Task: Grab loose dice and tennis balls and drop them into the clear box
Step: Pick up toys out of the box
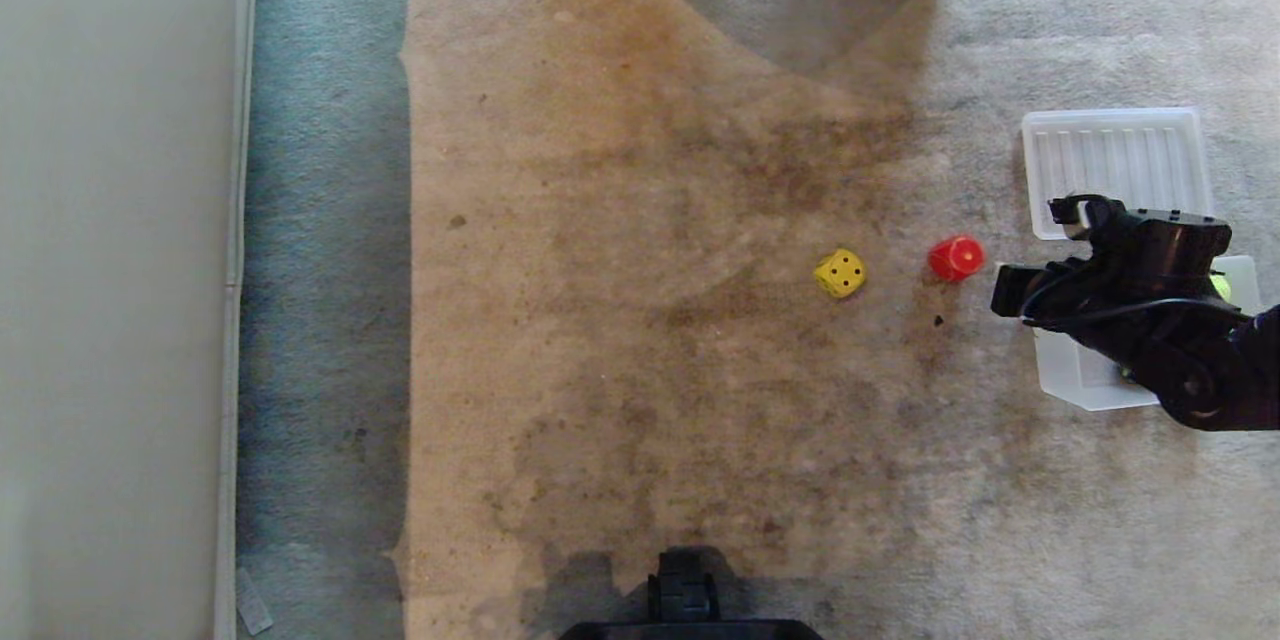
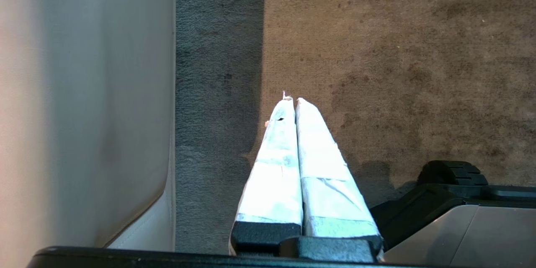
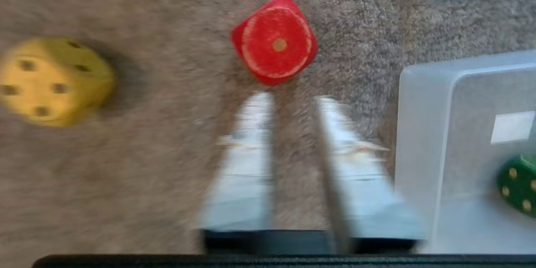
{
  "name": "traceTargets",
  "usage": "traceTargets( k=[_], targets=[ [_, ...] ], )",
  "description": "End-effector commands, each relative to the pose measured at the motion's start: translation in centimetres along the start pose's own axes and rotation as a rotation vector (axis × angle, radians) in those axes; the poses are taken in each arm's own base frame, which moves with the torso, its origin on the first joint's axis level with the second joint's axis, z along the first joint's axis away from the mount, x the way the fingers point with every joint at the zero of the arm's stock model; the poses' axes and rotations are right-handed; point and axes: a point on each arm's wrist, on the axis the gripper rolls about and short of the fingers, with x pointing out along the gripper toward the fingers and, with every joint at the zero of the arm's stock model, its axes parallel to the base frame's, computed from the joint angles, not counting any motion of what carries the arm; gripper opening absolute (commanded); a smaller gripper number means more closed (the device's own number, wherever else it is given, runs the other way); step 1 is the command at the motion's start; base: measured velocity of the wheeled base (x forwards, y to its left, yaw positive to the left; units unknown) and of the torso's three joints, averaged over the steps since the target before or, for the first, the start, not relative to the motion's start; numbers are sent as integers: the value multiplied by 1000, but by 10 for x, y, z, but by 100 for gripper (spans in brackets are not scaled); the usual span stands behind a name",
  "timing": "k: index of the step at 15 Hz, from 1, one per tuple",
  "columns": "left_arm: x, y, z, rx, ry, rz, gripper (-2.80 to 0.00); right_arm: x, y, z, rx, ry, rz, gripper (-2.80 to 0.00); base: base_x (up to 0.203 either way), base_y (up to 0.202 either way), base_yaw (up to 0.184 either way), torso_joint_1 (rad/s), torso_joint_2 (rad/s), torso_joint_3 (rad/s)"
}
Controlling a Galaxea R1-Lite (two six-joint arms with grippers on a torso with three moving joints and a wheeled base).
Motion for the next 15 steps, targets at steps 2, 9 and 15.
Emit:
traceTargets(
  k=[2,9,15],
  targets=[
    [0,0,0,-1,0,0,-280,21,-4,-14,-30,23,-19,0,0,0,0,0,0,0],
    [0,0,0,-1,2,0,-280,66,-4,-38,-22,20,11,0,0,0,0,0,0,0],
    [0,0,0,-2,0,0,-280,81,-4,-40,-5,-81,166,0,0,0,0,0,0,0]
  ],
)
